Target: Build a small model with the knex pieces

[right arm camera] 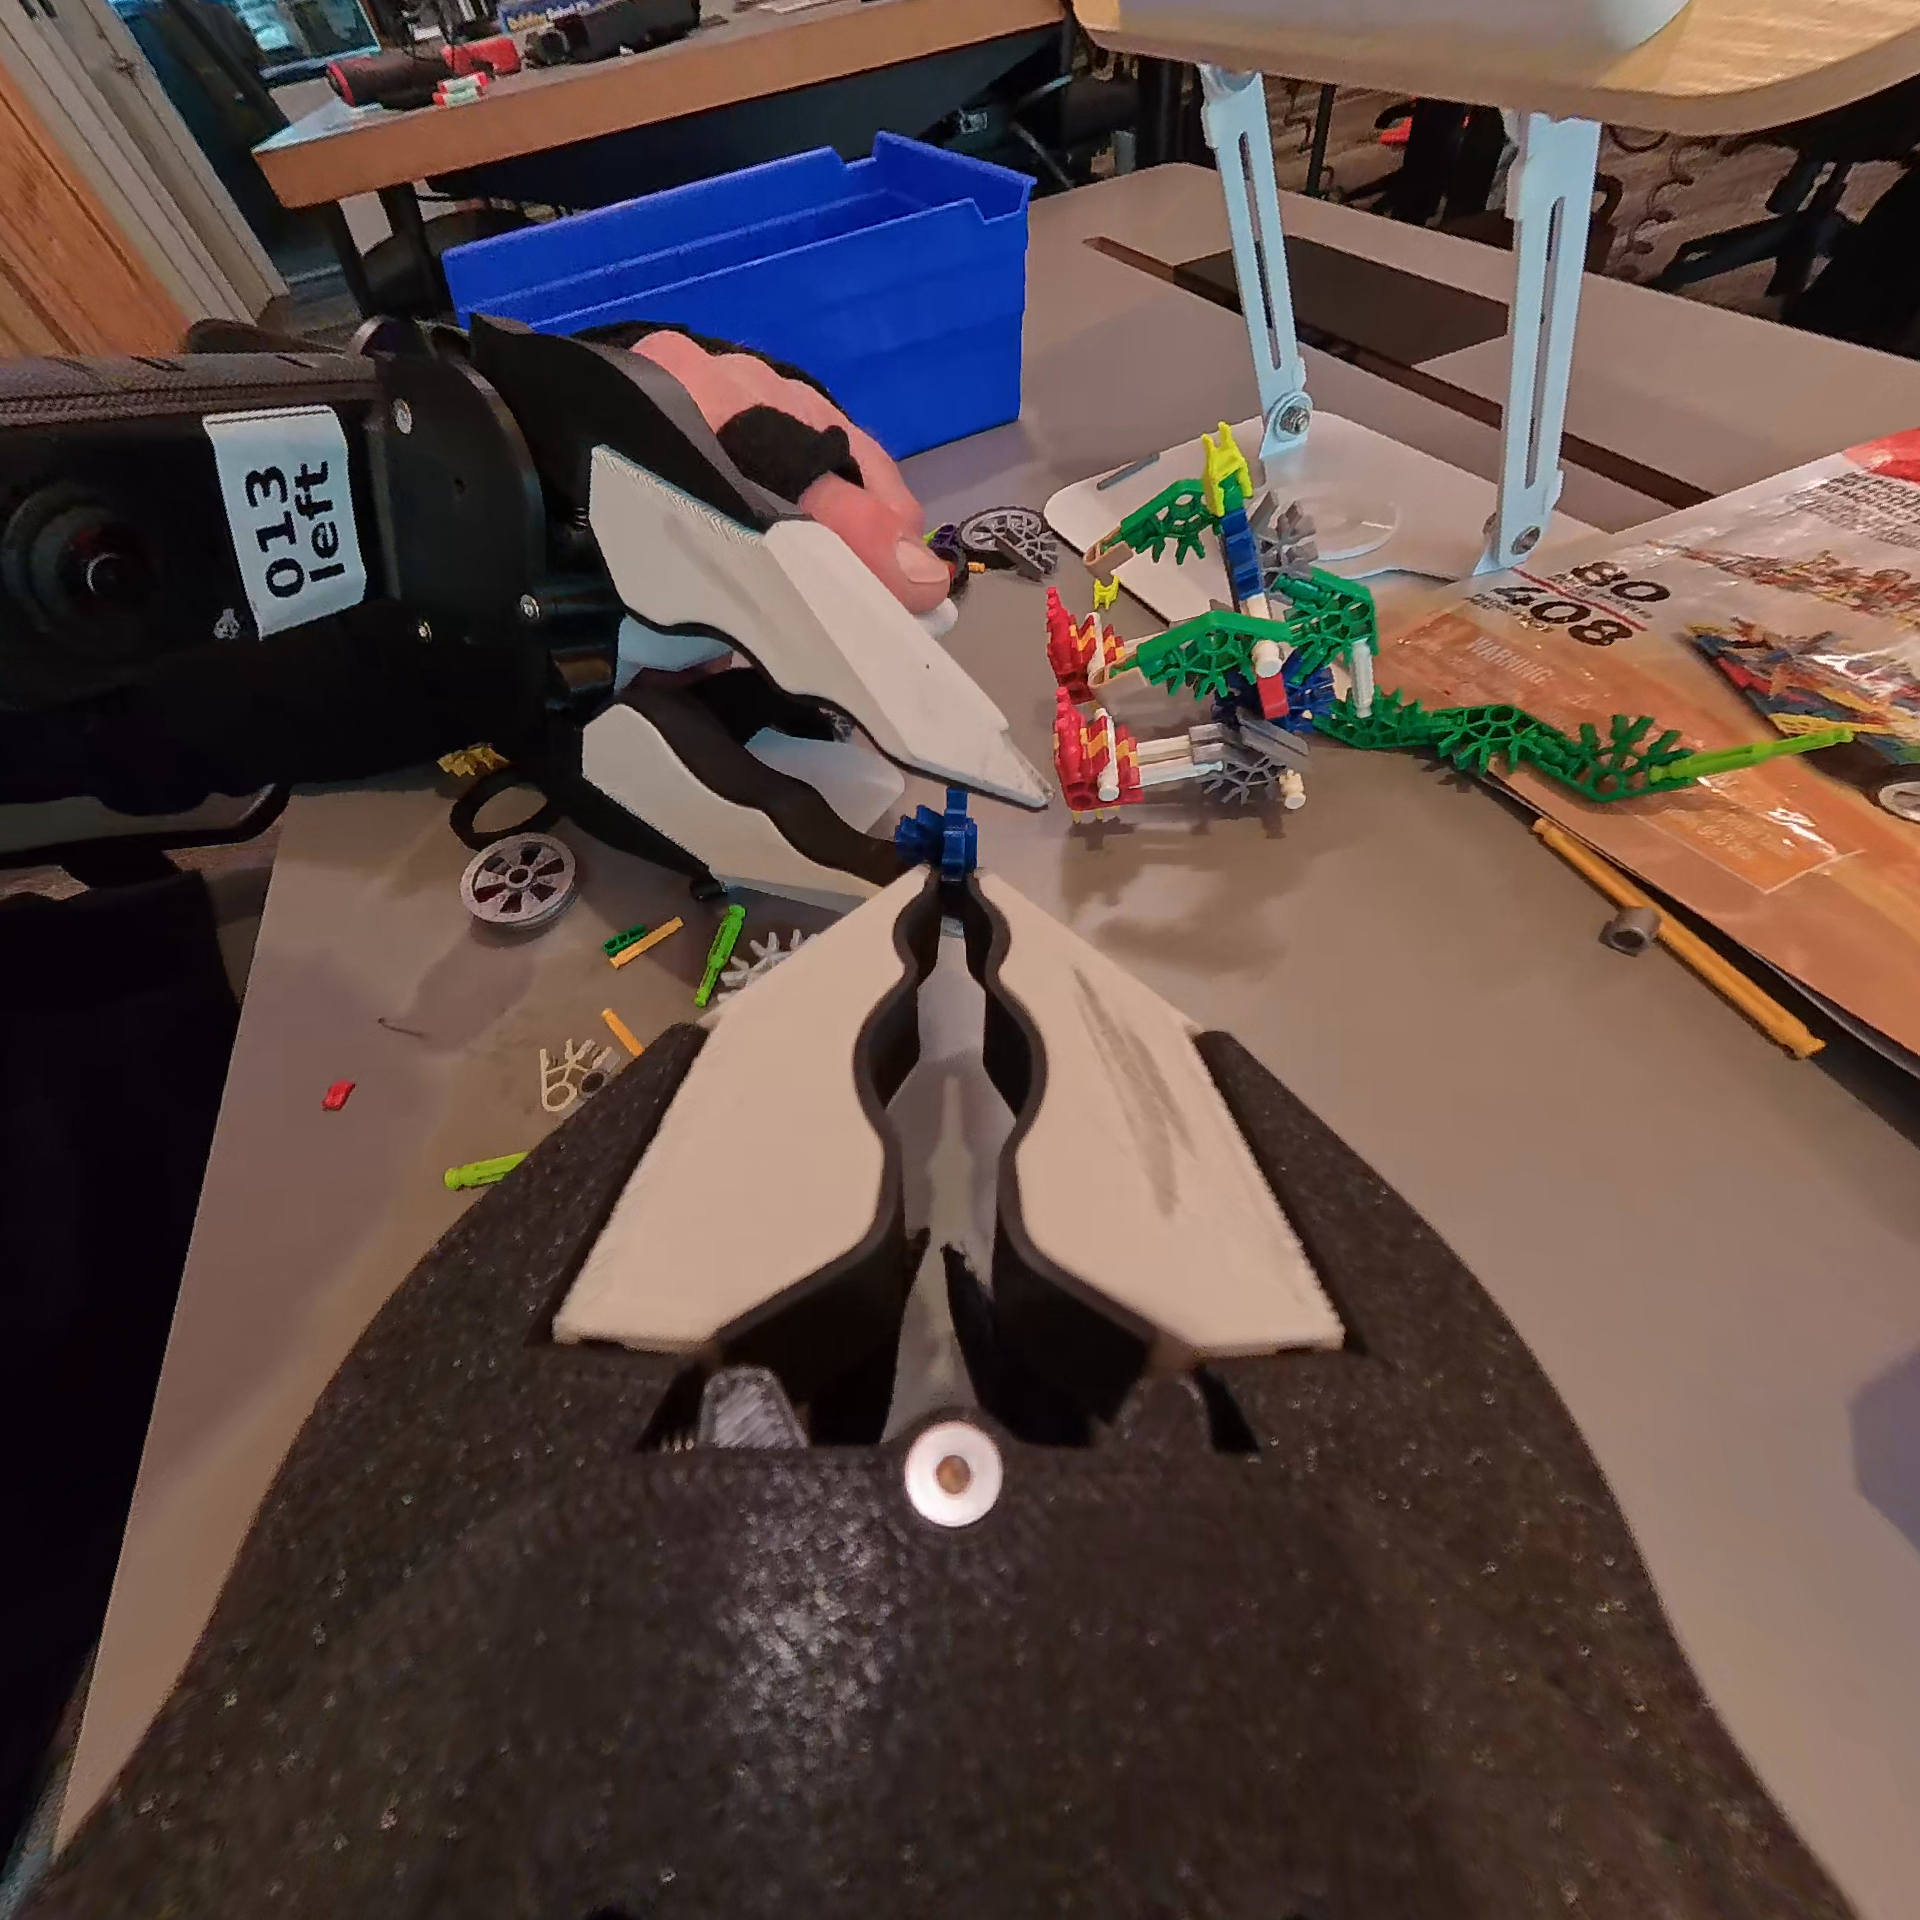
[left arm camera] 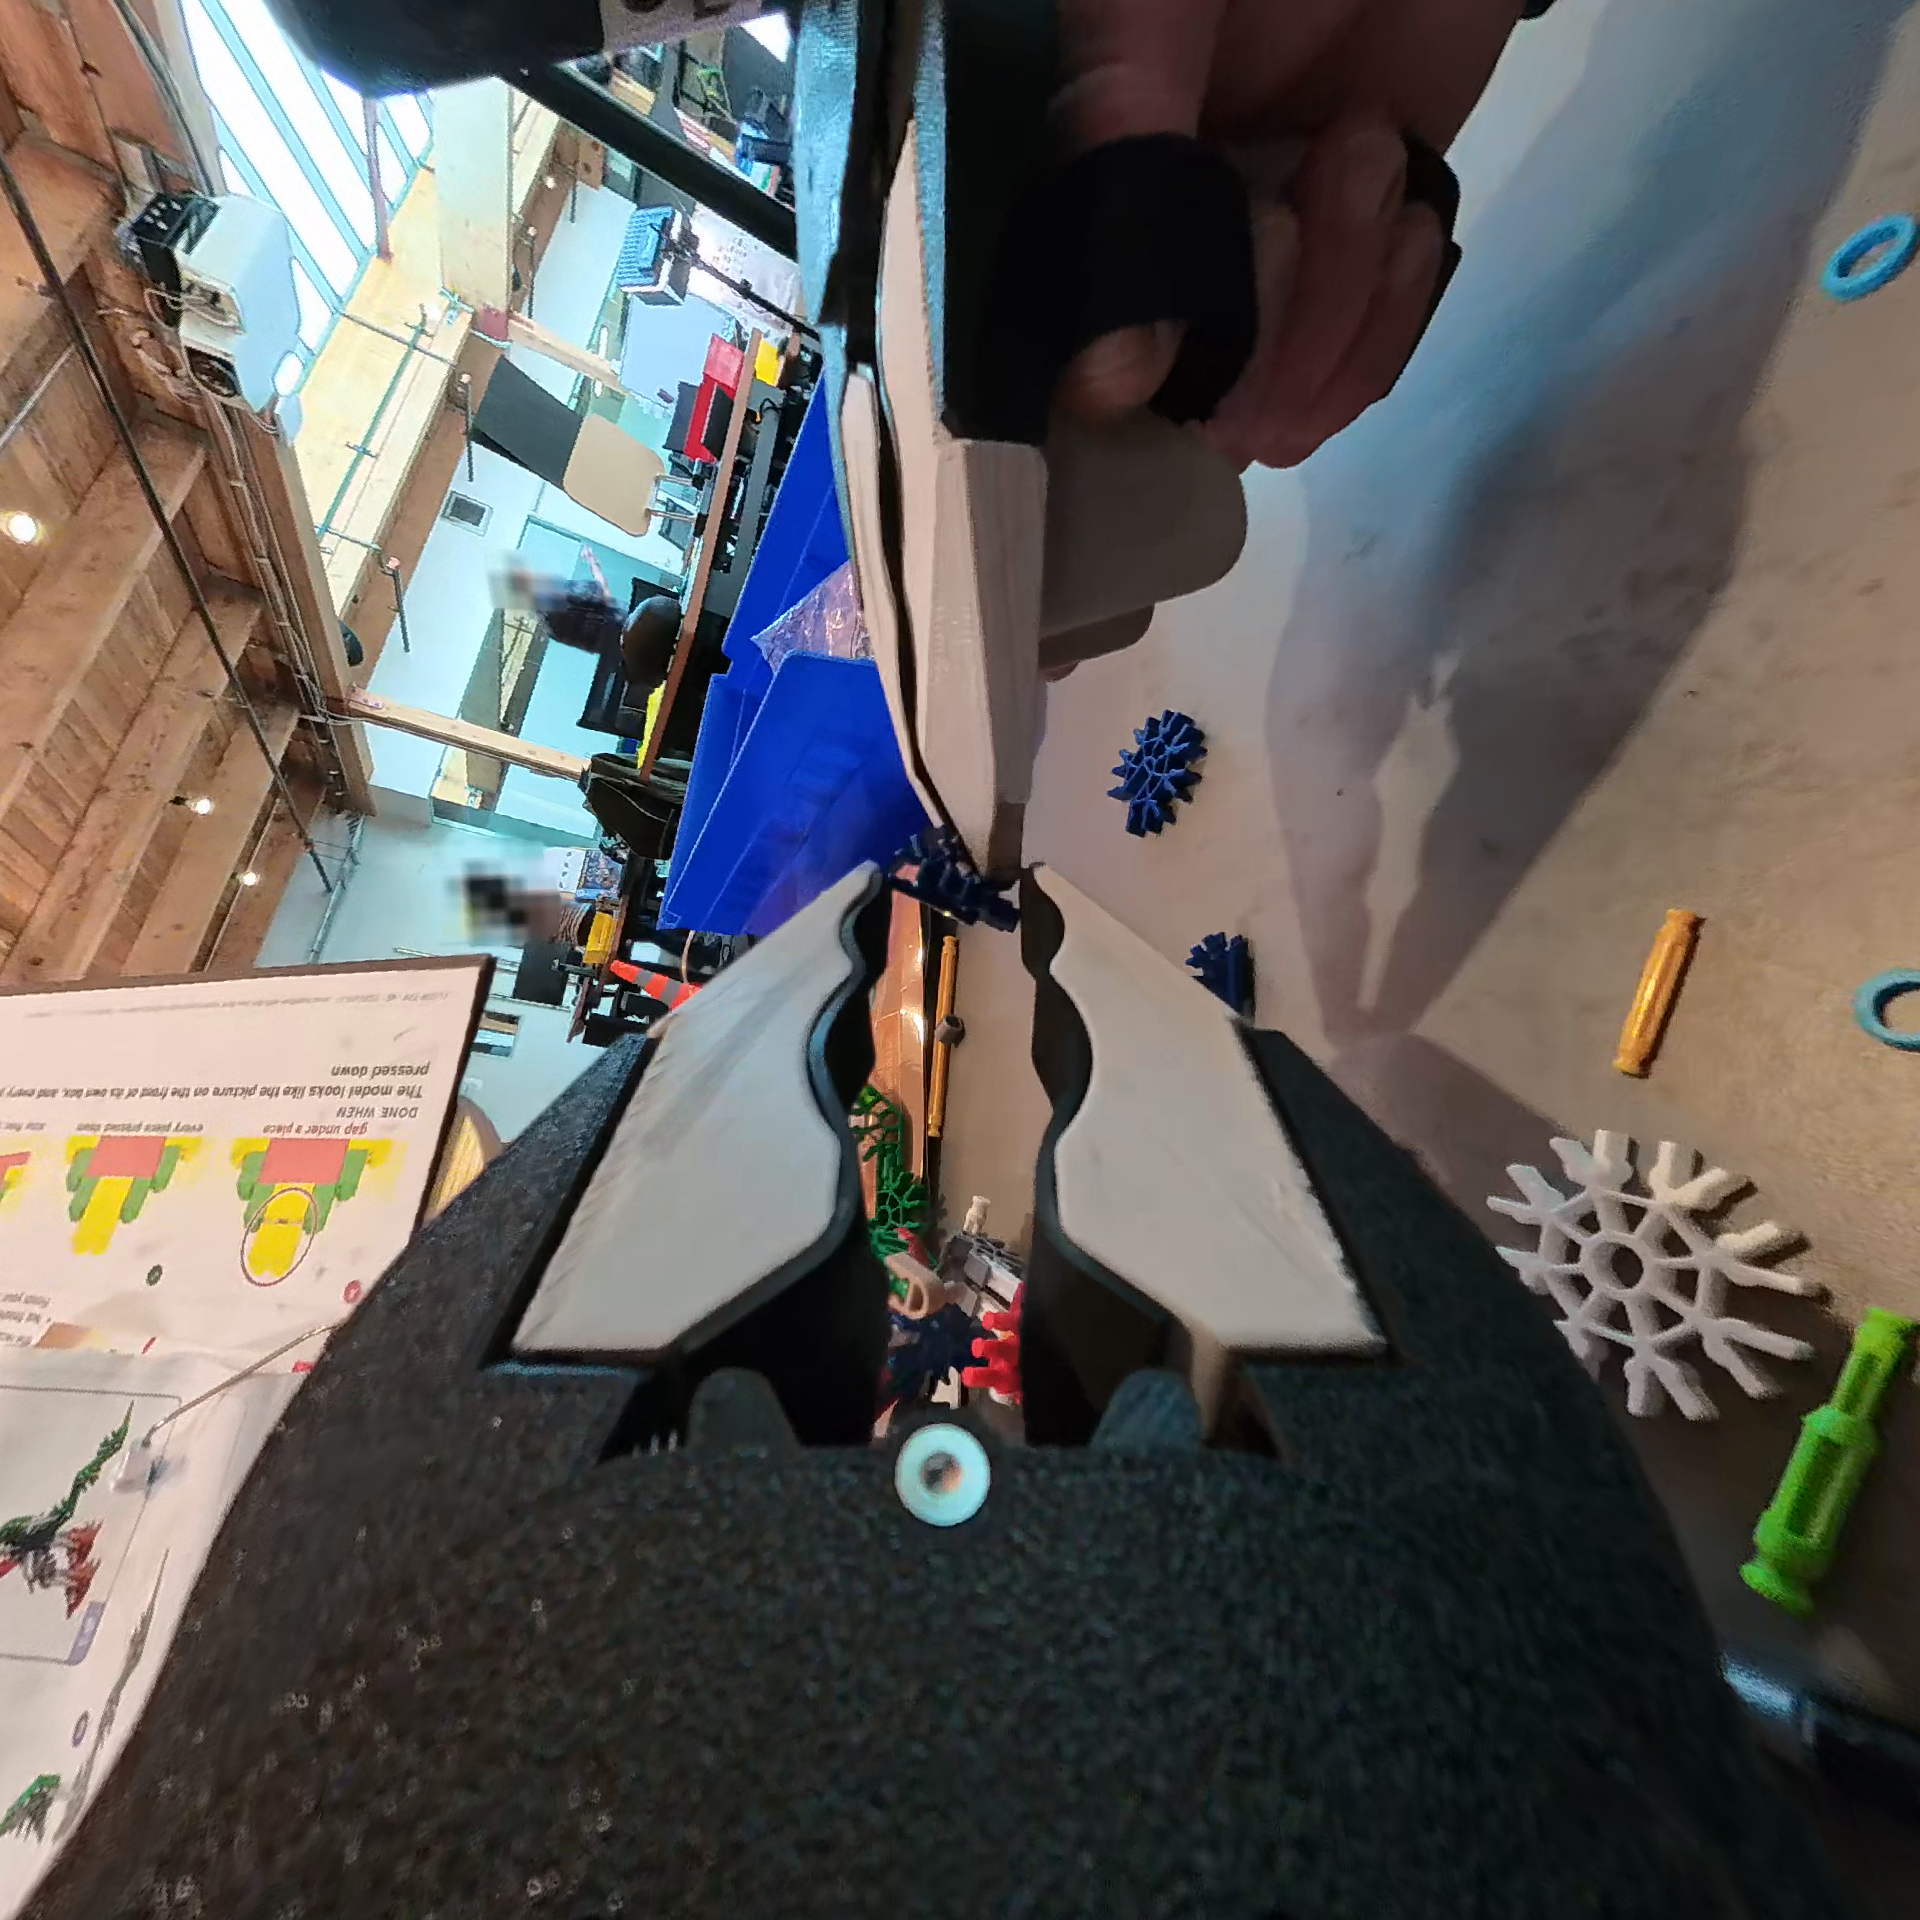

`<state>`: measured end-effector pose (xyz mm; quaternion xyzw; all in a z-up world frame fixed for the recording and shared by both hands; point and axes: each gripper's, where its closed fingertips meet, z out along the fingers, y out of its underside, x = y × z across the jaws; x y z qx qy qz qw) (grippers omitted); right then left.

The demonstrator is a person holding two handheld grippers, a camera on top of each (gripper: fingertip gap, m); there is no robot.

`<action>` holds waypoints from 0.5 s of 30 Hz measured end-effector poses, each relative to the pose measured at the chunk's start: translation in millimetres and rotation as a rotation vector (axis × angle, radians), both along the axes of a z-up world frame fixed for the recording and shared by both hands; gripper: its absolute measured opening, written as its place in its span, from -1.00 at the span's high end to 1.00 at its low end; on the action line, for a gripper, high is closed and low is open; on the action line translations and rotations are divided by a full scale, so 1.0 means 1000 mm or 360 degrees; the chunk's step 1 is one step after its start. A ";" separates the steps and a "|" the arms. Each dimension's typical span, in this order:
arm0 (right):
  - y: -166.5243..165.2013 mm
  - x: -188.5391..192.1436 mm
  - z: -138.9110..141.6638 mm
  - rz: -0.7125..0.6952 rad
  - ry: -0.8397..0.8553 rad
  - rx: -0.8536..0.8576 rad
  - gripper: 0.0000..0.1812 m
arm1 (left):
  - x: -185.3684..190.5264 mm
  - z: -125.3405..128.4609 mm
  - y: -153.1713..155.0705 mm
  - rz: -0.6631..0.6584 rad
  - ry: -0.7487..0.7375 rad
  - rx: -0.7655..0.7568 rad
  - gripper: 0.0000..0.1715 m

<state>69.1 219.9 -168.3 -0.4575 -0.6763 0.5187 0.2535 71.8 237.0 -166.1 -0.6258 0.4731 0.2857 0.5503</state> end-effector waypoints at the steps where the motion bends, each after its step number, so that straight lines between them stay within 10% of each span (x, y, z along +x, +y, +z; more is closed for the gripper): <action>1: 0.000 0.000 -0.001 0.0001 -0.0009 0.0002 0.98 | 0.000 -0.001 0.000 -0.0001 -0.0001 -0.0013 0.75; 15: 0.001 0.000 -0.006 -0.0002 -0.0059 -0.0011 0.98 | 0.000 -0.006 0.001 0.0012 0.0059 -0.0025 0.76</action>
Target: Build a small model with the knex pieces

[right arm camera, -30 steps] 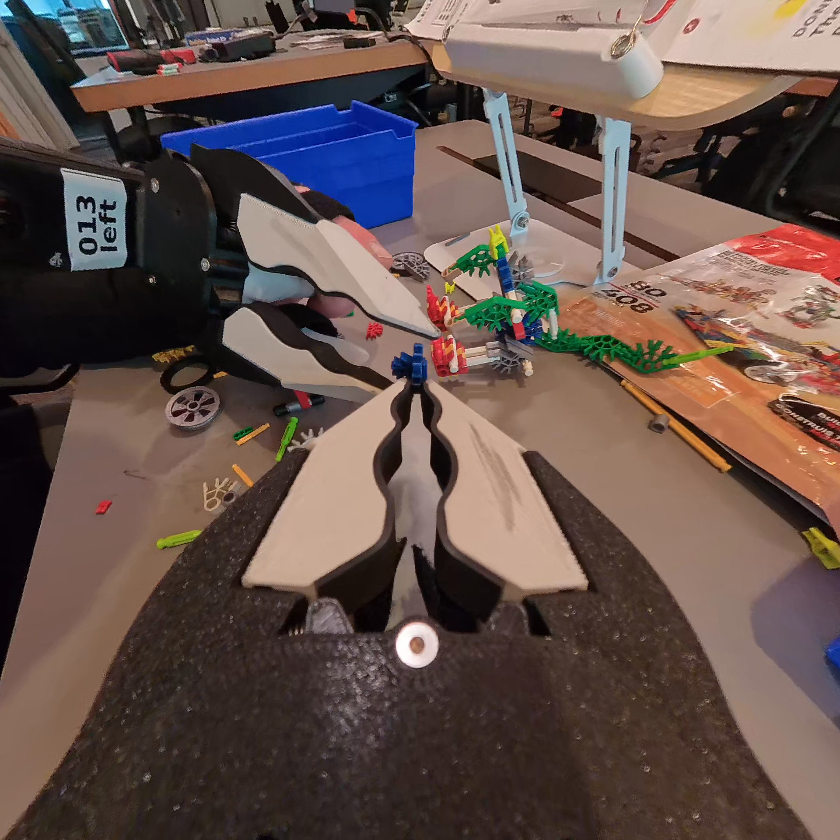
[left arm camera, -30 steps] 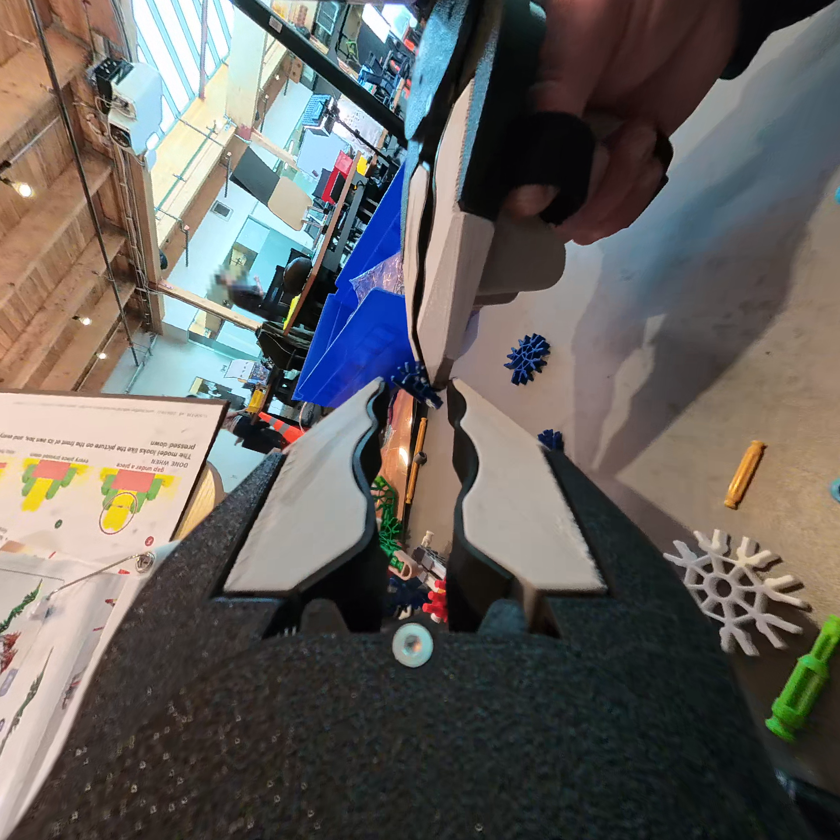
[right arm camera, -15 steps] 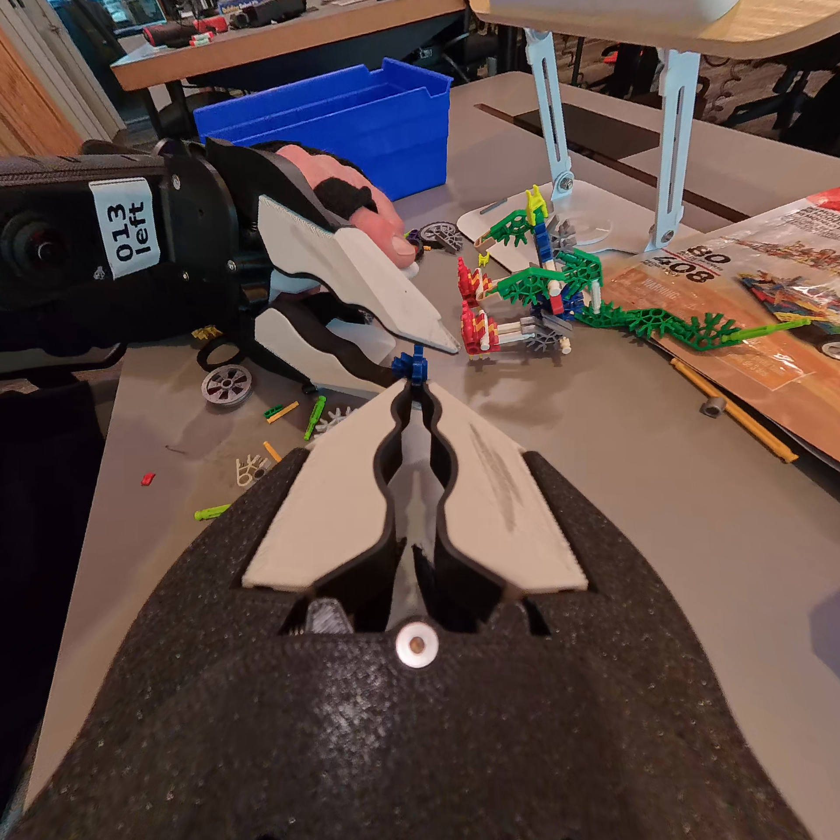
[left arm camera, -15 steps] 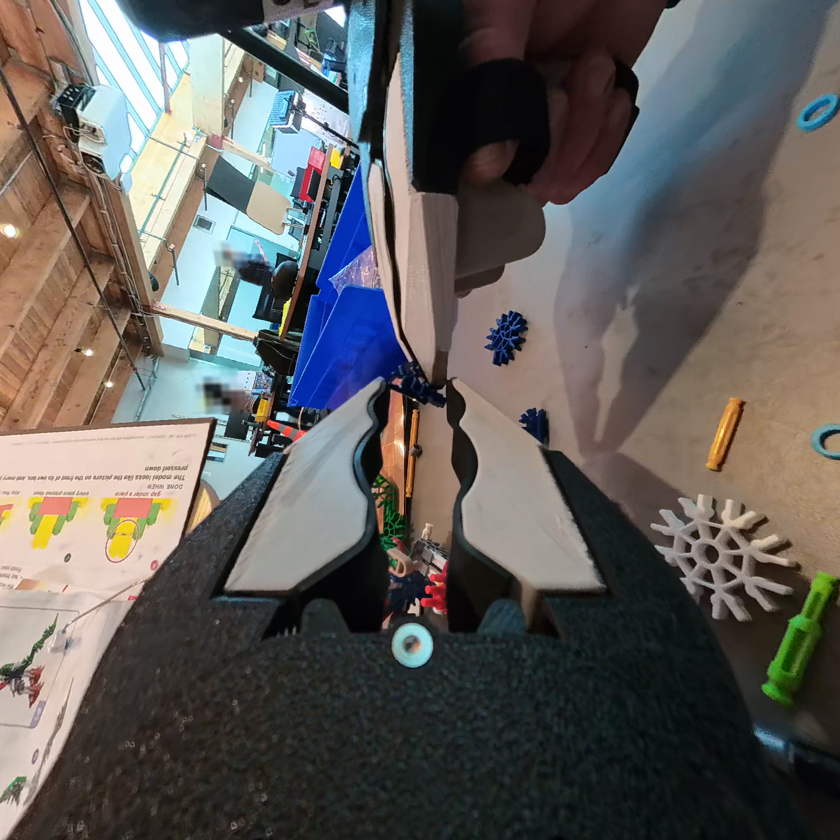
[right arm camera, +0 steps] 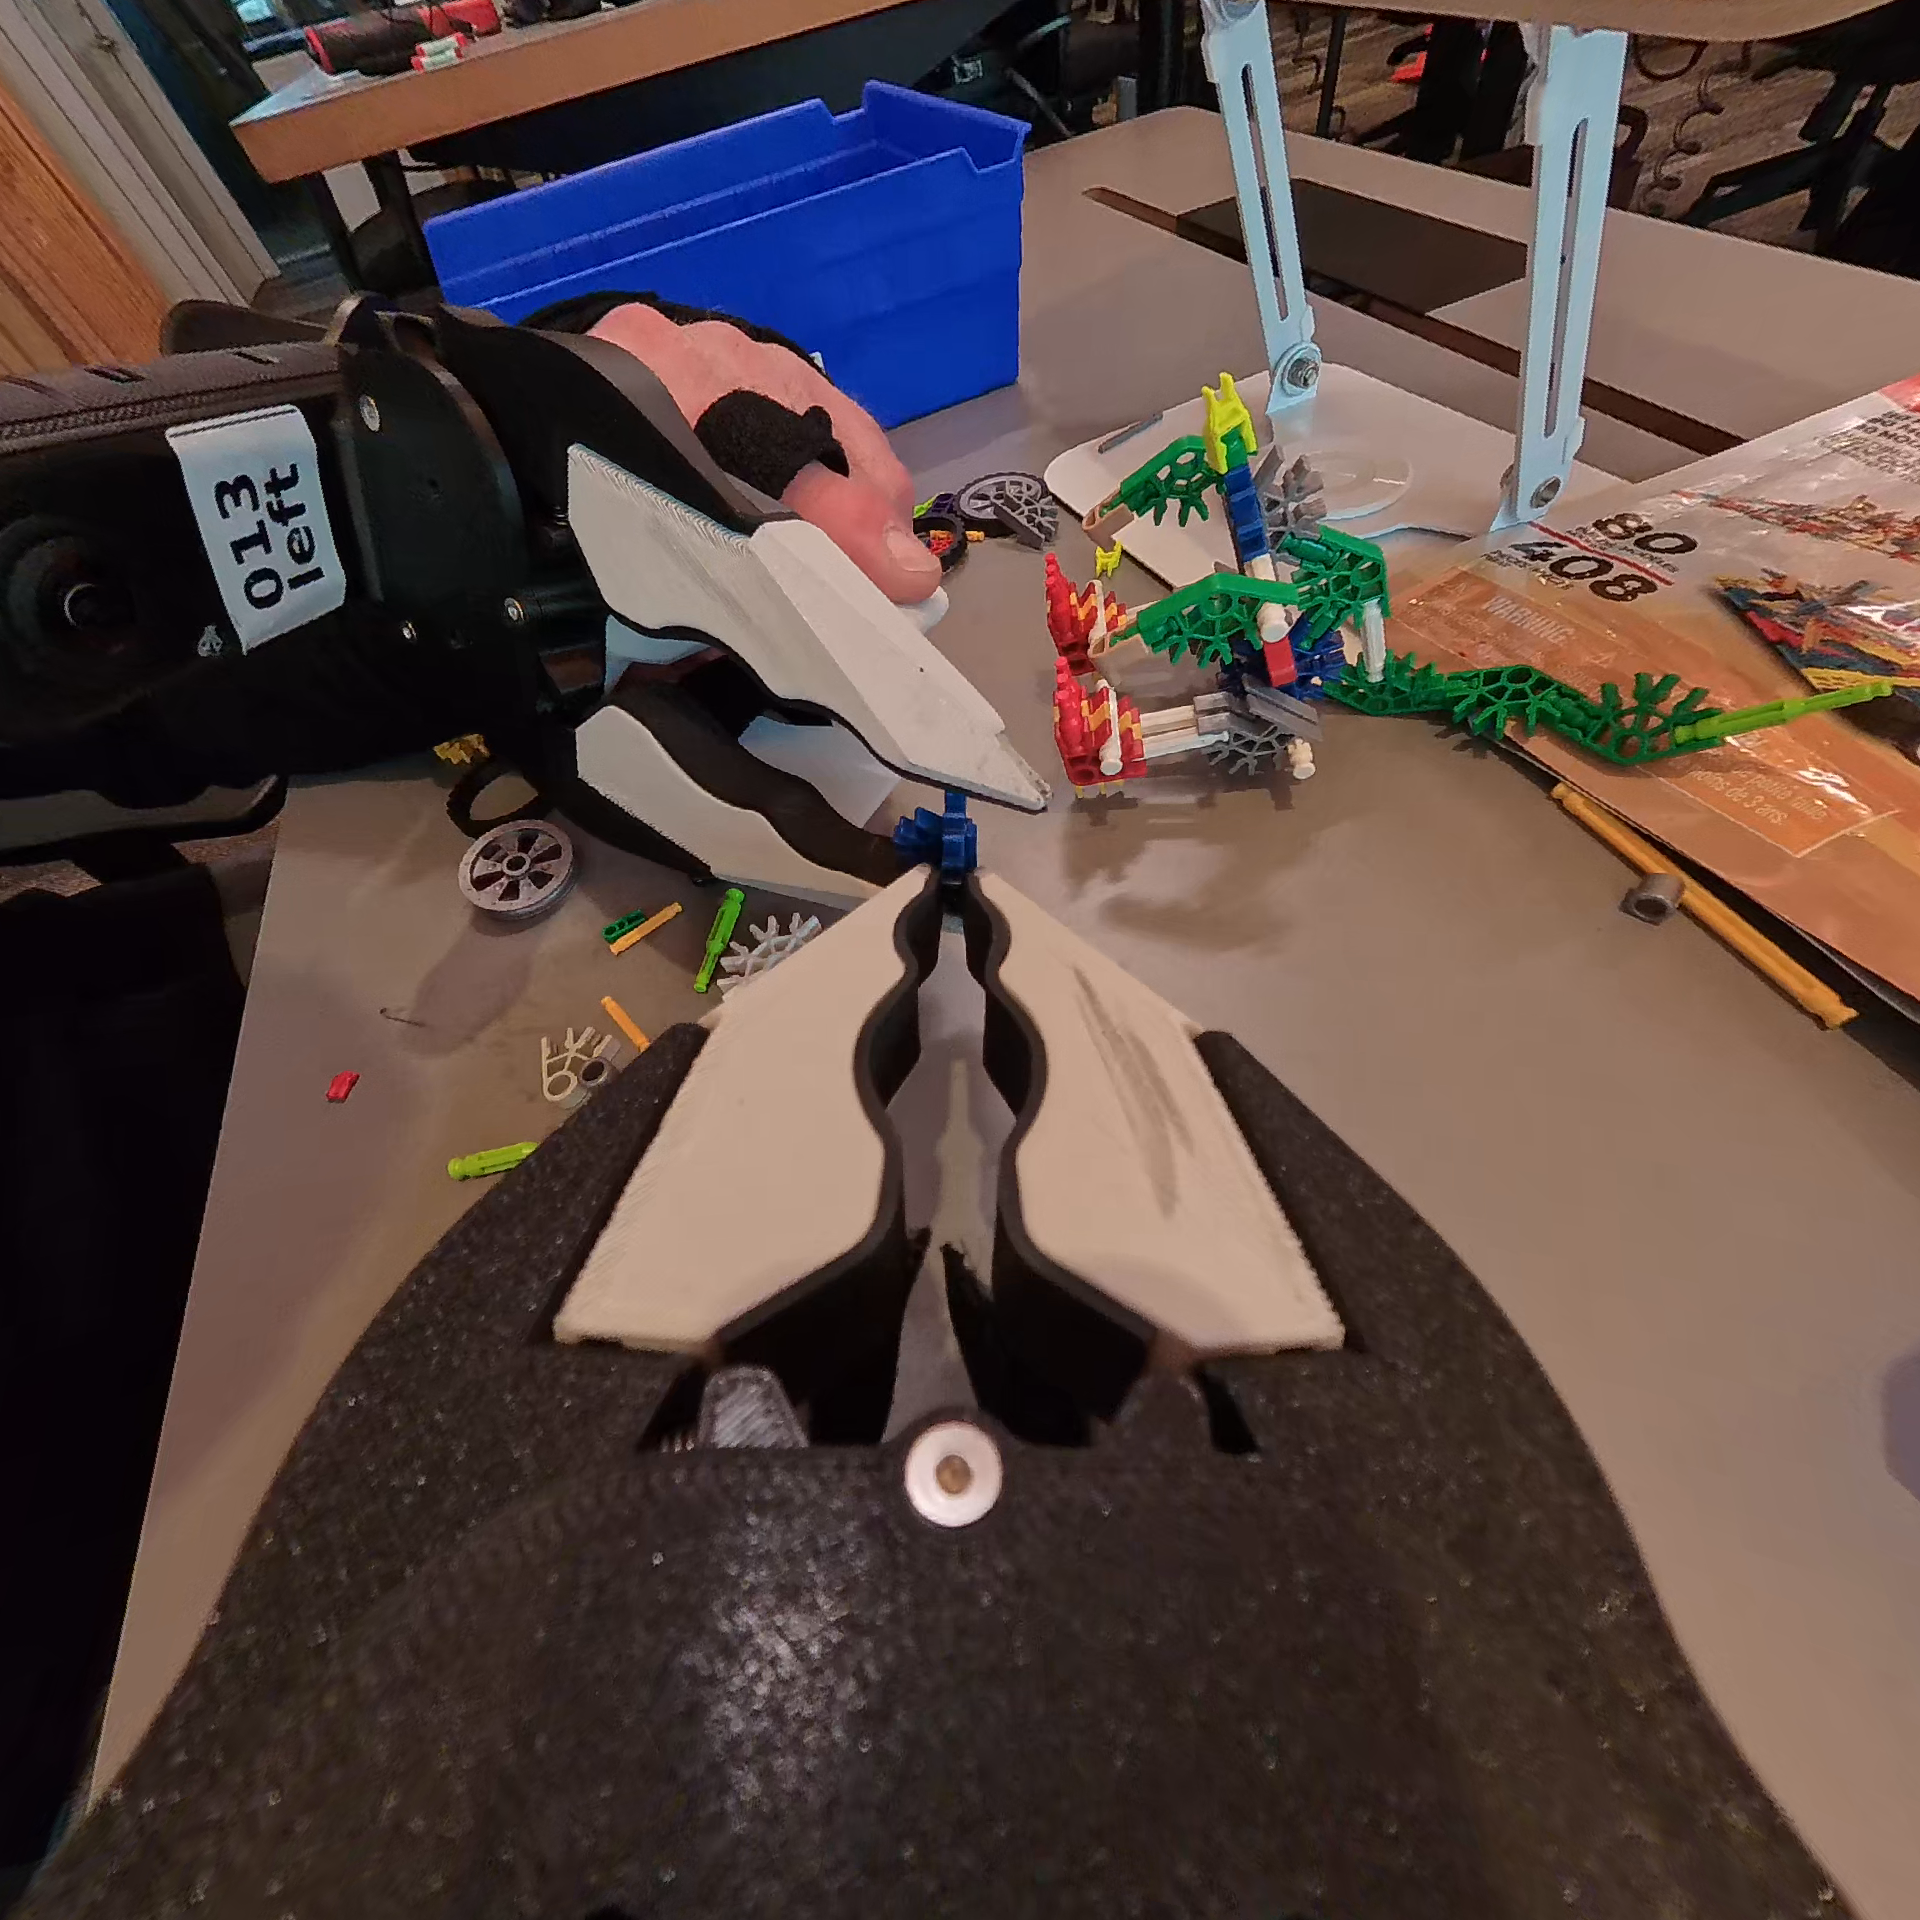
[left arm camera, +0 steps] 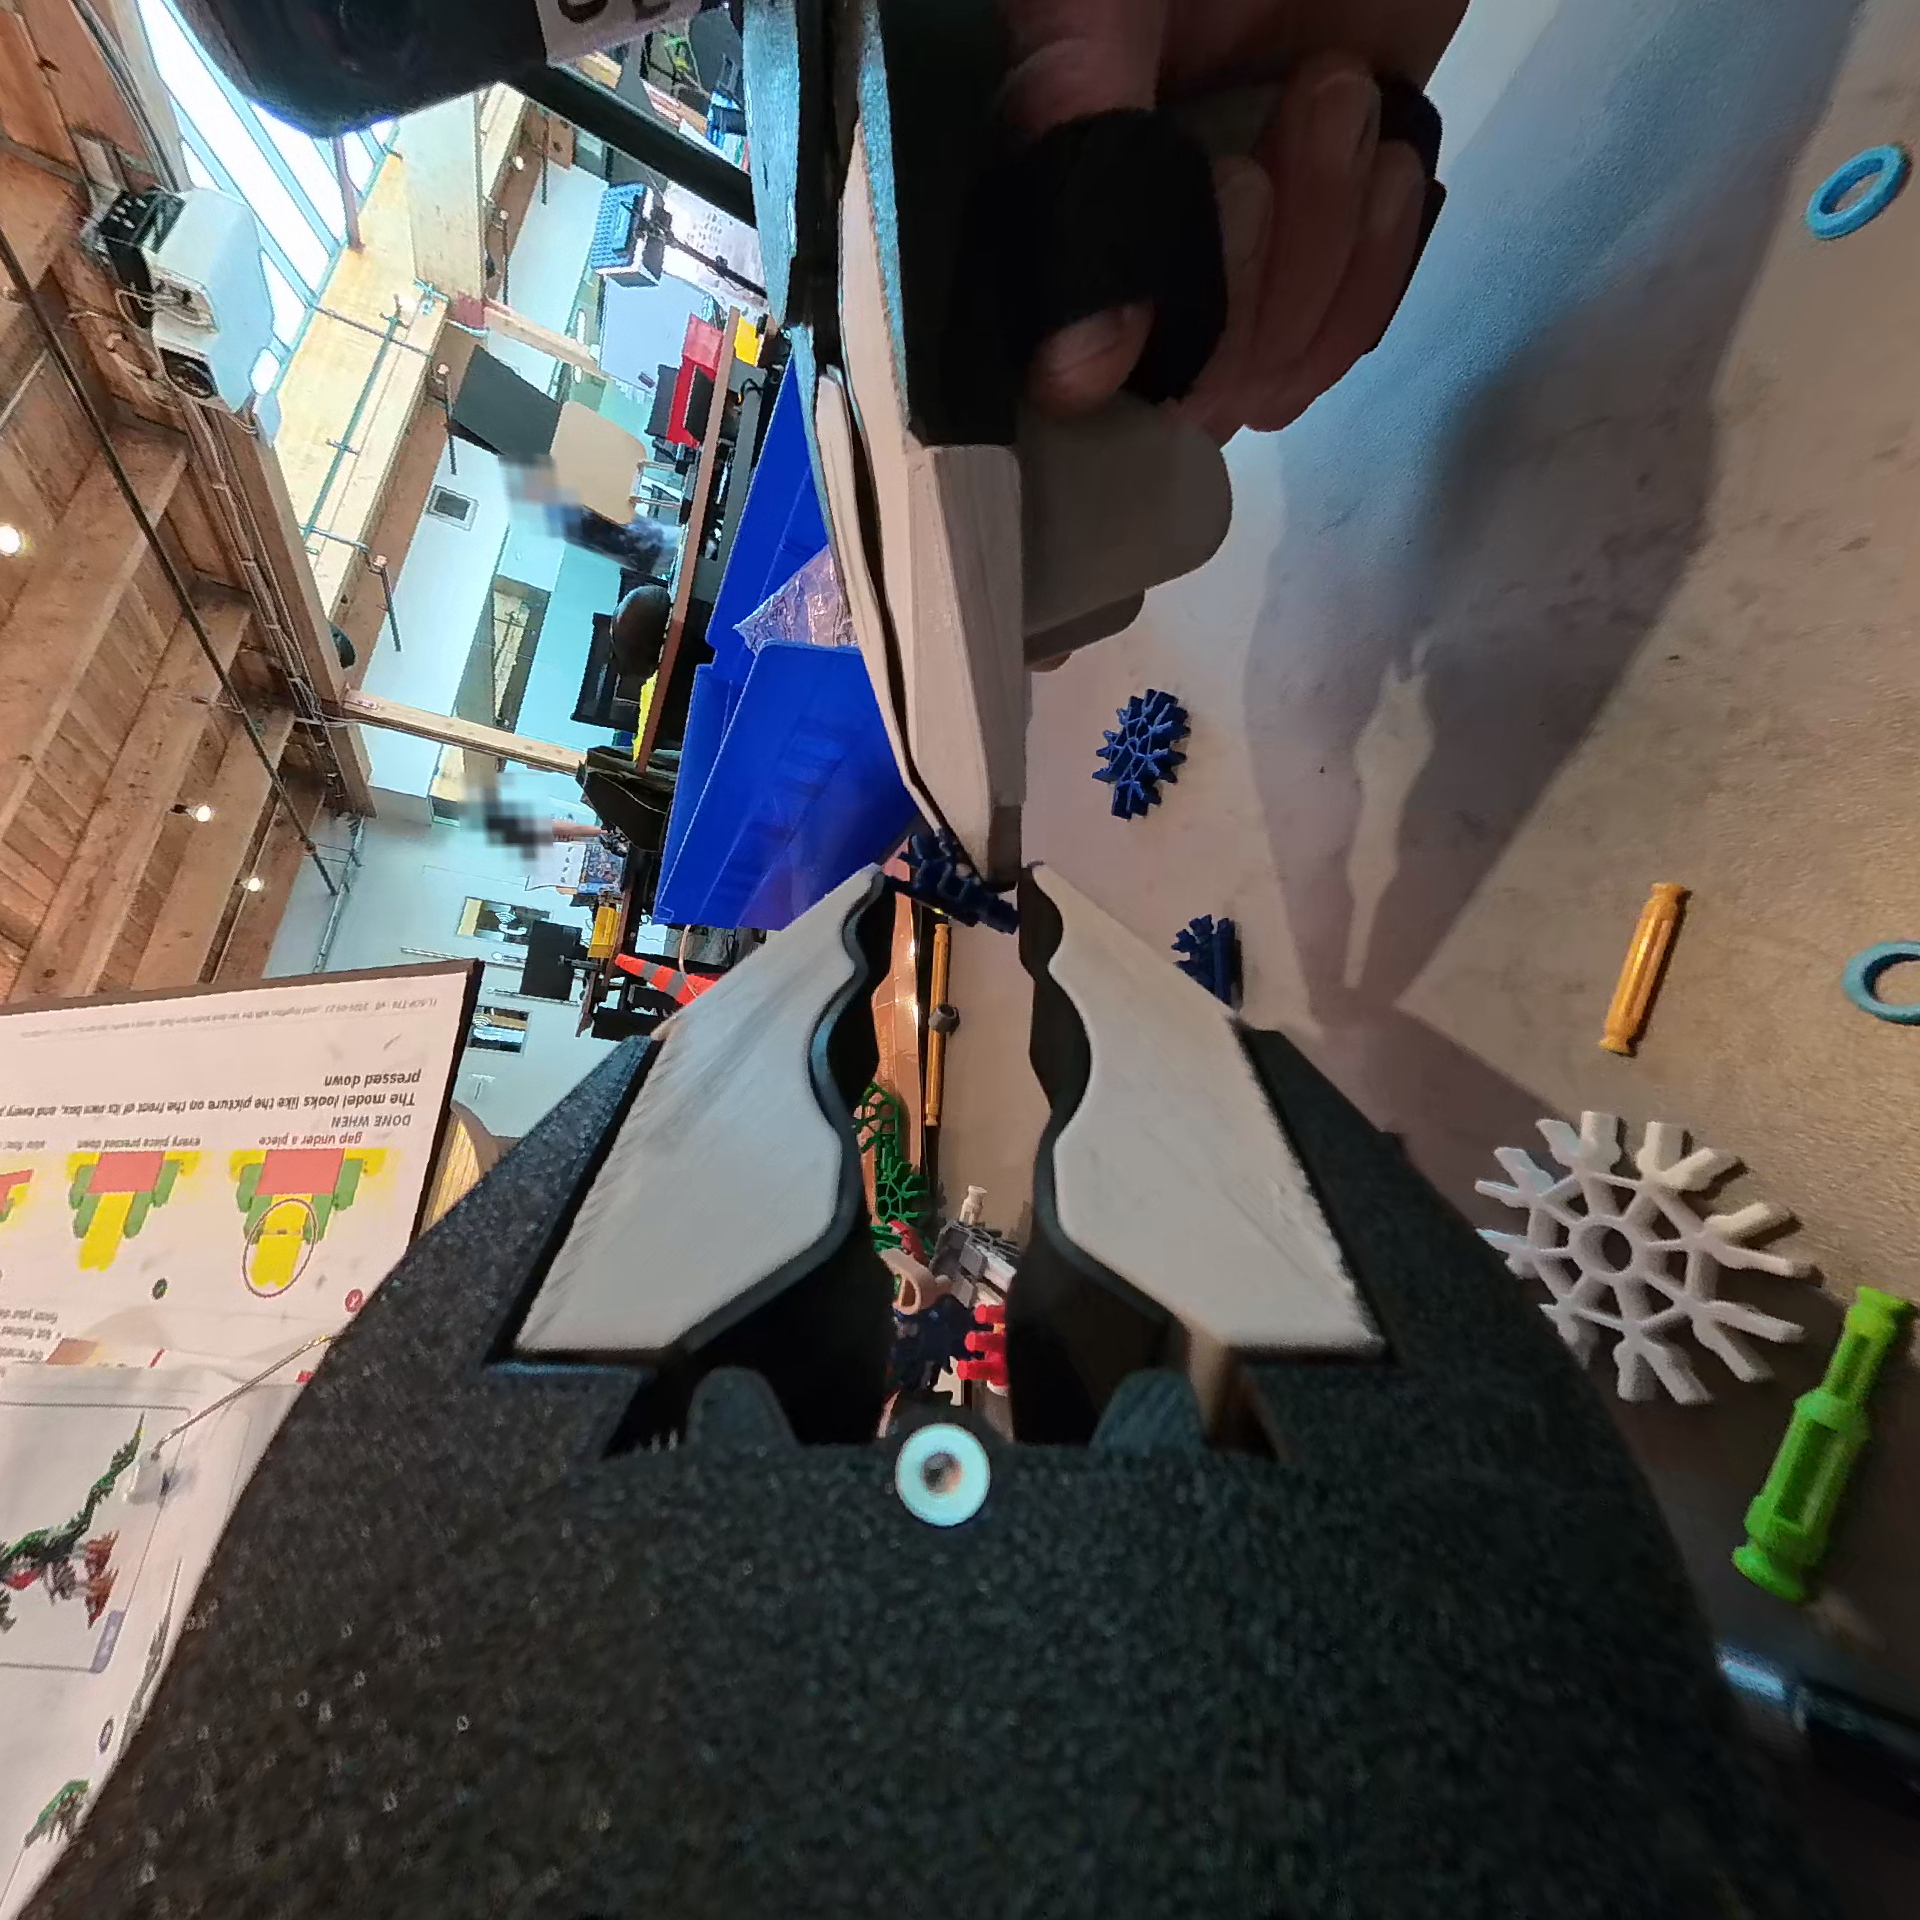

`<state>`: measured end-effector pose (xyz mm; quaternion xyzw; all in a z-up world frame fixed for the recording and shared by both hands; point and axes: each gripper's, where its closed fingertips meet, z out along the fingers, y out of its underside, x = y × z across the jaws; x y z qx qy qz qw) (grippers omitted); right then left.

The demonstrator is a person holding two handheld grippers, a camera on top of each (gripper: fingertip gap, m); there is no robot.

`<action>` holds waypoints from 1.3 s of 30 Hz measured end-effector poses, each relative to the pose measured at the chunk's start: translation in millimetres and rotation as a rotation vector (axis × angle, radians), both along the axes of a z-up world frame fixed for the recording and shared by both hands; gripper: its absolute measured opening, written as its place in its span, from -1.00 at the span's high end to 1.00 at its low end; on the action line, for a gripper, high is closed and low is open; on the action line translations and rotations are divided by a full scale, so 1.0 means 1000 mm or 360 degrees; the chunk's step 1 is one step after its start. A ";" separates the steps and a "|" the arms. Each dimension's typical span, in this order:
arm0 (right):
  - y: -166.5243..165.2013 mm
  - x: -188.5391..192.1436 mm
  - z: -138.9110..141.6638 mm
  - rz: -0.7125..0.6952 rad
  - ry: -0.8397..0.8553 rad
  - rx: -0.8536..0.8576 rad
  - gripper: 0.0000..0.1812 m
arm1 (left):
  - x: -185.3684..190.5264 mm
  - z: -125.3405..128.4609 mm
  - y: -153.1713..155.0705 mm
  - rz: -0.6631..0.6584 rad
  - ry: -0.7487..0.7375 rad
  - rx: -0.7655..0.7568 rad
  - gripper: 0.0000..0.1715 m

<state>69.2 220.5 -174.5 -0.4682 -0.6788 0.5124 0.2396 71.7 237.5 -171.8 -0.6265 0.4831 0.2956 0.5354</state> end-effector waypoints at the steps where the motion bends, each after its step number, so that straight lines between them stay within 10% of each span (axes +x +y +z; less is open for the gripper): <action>1: 0.000 0.000 0.000 0.0000 -0.0001 0.0003 0.98 | 0.000 0.000 0.000 0.0001 -0.0009 -0.0006 0.76; 16: 0.003 -0.003 -0.001 -0.0049 0.0032 0.0120 0.97 | -0.003 -0.002 0.002 -0.0001 -0.0222 -0.0059 0.76; 39: 0.008 -0.003 0.032 -0.0112 0.0224 -0.0084 0.88 | 0.007 0.021 0.001 -0.0260 -0.1448 -0.0359 0.76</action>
